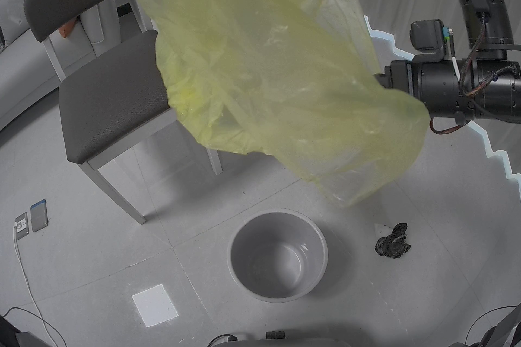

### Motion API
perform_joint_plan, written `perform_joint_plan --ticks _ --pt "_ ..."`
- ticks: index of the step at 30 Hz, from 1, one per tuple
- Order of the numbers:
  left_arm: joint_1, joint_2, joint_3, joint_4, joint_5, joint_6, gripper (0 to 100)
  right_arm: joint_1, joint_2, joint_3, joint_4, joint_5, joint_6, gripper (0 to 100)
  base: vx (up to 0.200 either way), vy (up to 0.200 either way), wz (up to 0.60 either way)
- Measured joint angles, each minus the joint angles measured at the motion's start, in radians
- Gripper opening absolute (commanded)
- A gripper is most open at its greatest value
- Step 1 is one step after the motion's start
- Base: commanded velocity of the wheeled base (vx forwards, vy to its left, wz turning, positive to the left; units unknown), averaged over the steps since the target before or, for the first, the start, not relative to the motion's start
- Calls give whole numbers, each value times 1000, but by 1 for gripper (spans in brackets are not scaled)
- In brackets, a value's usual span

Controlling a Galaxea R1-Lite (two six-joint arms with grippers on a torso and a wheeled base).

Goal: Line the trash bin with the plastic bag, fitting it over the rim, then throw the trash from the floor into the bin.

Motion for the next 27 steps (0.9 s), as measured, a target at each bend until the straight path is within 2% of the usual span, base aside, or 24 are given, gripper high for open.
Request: perform_joint_plan --ticks 5,6,14,18,22,27 --pt "-6 13 -11 0 0 0 0 3 27 0 -9 -1 -1 100 0 0 0" --pt "-6 15 -12 -1 0 0 0 2 29 1 -12 -1 -2 0 0 0 0" --pt "-3 21 -6 3 1 -6 0 -3 34 -4 -14 -3 -4 0 0 0 0" --pt "7 25 9 2 12 -37 0 -4 31 -4 -8 -13 -3 0 0 0 0" --pt "11 22 58 0 33 -140 0 -4 27 10 -3 -24 2 0 0 0 0" --pt "0 -13 163 -14 43 -342 0 -2 14 71 -1 -61 10 0 0 0 0"
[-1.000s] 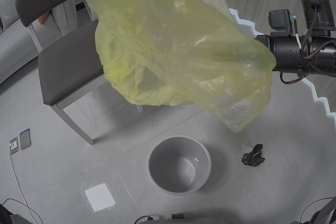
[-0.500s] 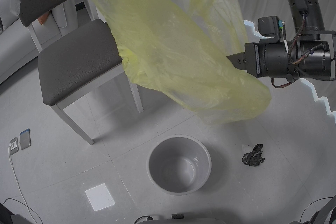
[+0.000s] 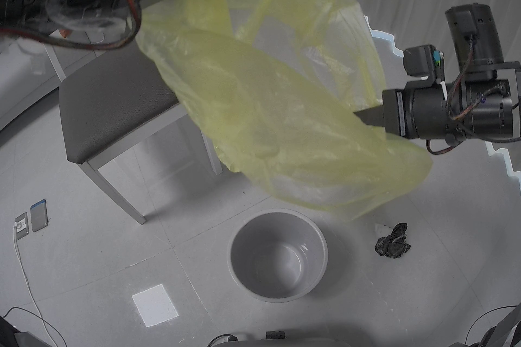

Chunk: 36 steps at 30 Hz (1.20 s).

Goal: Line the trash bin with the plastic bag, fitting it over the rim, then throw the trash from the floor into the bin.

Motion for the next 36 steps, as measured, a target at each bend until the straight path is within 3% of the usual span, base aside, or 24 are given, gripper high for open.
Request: perform_joint_plan --ticks 10,17,26,31,36 --pt "-24 -164 399 -87 2 -184 0 -2 -28 158 -8 -55 11 0 0 0 0" --pt "-3 -265 748 -333 -38 -259 0 9 -31 246 -49 -88 41 0 0 0 0" --pt "88 -311 1164 -737 -146 -376 0 22 34 396 -198 -113 64 0 0 0 0" --pt "144 -256 1259 -846 -195 -415 0 24 130 480 -355 -117 68 0 0 0 0" --pt "177 -146 1289 -995 -222 -443 0 7 206 519 -413 -113 60 0 0 0 0"
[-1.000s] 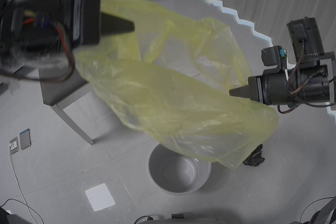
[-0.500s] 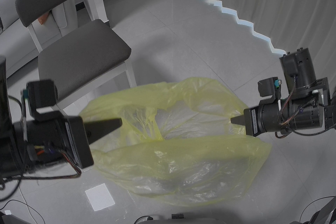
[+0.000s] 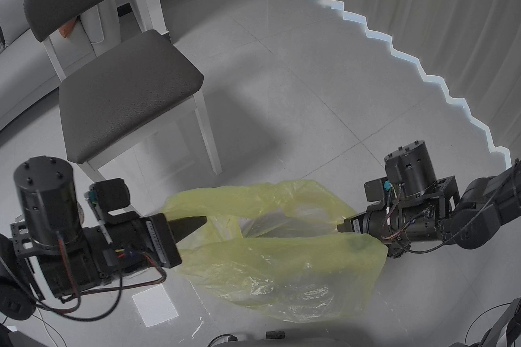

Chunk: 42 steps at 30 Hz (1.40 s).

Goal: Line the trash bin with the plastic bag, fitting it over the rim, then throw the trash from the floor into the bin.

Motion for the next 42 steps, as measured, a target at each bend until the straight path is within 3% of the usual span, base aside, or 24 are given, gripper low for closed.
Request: perform_joint_plan --ticks 12,24,33,42 --pt "37 331 15 -304 -19 -15 0 -78 142 10 -72 50 -25 0 0 0 0" --pt "125 542 0 -419 -111 -11 0 -92 317 -110 -125 57 -27 0 0 0 0" --pt "146 642 -6 -444 -146 -8 0 -107 418 -248 -42 57 -25 0 0 0 0" --pt "149 665 32 -444 -160 -7 0 -114 455 -270 21 55 -36 0 0 0 0"
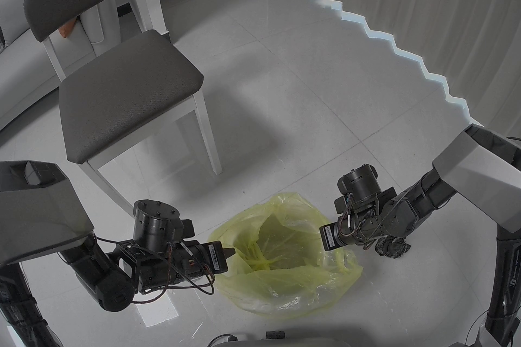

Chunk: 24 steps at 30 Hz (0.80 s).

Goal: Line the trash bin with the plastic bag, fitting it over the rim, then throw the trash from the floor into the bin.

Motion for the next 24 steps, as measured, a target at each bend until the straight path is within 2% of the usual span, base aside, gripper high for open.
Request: perform_joint_plan --ticks 8,17,24 --pt "22 66 -65 -4 -1 9 0 -28 16 -59 13 0 -16 0 0 0 0" --pt "61 162 -190 5 -11 31 0 -59 82 -213 86 0 -29 0 0 0 0" --pt "68 221 -203 5 -15 36 0 -64 130 -231 94 1 -46 0 0 0 0"
